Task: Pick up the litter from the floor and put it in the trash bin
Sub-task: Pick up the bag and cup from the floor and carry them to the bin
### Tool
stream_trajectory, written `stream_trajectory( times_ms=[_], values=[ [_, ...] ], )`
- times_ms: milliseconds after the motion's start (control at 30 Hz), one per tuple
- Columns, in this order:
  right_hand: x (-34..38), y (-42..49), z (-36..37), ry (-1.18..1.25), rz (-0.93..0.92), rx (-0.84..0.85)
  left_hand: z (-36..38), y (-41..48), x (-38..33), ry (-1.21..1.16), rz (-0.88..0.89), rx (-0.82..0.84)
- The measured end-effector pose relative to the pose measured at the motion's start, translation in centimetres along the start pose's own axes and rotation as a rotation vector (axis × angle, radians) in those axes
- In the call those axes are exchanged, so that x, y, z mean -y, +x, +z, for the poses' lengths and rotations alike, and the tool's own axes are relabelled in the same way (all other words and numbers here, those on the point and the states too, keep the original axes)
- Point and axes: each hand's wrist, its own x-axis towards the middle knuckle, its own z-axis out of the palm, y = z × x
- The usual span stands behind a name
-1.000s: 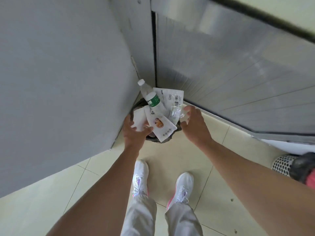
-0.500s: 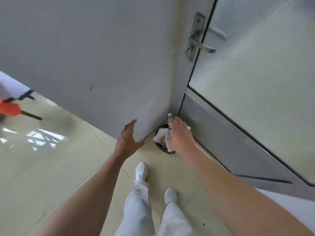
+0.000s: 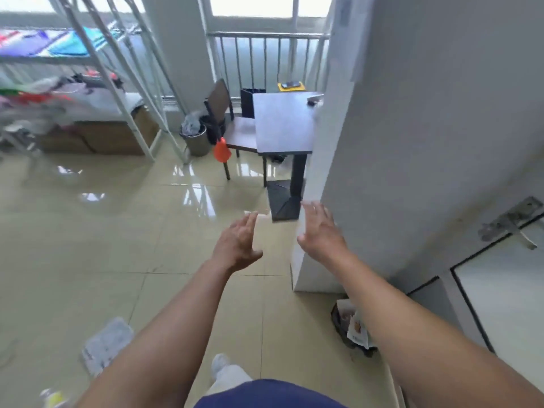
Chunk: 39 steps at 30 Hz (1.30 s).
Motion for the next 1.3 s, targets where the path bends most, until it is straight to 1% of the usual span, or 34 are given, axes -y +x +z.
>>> stream_trajectory(
  times_ms=[67,133,200,267,367,433,533,600,800,1000,1200,1300],
  values=[
    [4.6,1.3,1.0,-0.033,-0.099,0.052,-0.6,-3.8,5.5,0.039,-0.135,0.029],
    [9.5,2.4,2.6,-0.071,-0.190,0.105,-1.1,-8.3,11.0,0.037,-0.311,0.045],
    [13.9,3.0,4.0,-0.098,-0.250,0.150,-1.5,-12.6,15.5,0.018,-0.456,0.021],
    [20.0,3.2,6.5,-0.122,-0.376,0.198,-2.5,-18.1,20.4,-0.002,-0.605,-0.006],
    [29.1,2.8,10.1,-0.133,-0.554,0.257,-3.8,-25.3,26.7,-0.017,-0.781,-0.071],
    [35.0,2.4,12.6,-0.134,-0.633,0.295,-4.5,-29.3,30.4,-0.012,-0.855,-0.105],
    [41.9,1.9,16.6,-0.148,-0.738,0.342,-4.6,-33.4,35.4,0.001,-0.923,-0.078],
    [45.5,1.8,18.8,-0.160,-0.774,0.365,-4.7,-34.9,38.4,-0.029,-0.967,-0.055],
    [53.3,4.4,23.0,-0.195,-0.796,0.398,-6.4,-34.3,46.2,-0.080,-0.999,-0.046],
    [61.8,9.0,25.3,-0.191,-0.776,0.408,-9.5,-30.9,53.4,-0.141,-0.995,-0.142],
    [70.1,18.3,30.4,-0.202,-0.840,0.415,-12.1,-26.1,63.6,-0.165,-1.052,-0.176],
    [75.4,24.2,33.4,-0.240,-0.898,0.431,-13.9,-23.9,69.9,-0.215,-1.142,-0.160]
  ],
)
